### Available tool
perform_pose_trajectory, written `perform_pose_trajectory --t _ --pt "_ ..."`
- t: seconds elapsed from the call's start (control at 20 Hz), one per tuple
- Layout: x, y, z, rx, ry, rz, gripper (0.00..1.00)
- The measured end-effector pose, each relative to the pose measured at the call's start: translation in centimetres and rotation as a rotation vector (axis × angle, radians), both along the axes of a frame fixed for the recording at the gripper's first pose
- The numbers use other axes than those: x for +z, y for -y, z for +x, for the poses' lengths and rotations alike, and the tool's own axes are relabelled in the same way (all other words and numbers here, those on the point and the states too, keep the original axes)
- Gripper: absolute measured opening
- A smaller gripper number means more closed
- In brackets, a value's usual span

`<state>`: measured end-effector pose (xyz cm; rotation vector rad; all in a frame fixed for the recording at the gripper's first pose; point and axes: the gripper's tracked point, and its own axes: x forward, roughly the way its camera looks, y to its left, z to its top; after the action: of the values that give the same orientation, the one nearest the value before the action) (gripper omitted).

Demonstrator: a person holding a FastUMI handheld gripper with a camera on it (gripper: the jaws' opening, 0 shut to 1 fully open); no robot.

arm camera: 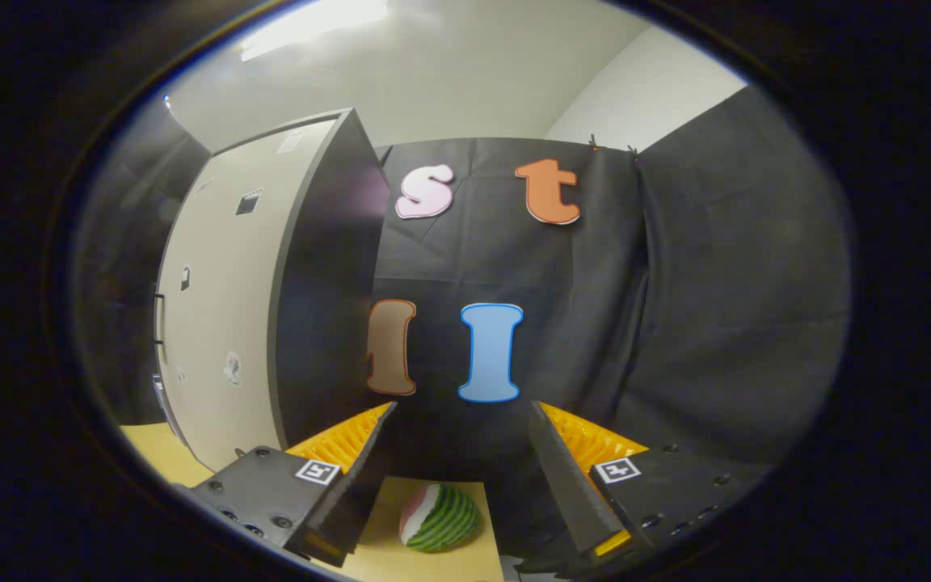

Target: Open the shoe cabinet door, grab the shoes and put them into the shoe cabinet, then close the shoe cabinet door.

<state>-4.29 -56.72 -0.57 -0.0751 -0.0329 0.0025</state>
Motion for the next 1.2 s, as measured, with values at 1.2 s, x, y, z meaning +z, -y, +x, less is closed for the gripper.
perform_pose_trajectory --t 1.2 --pt "-23.9 8.2 2.1 0.018 0.013 0.114 0.98"
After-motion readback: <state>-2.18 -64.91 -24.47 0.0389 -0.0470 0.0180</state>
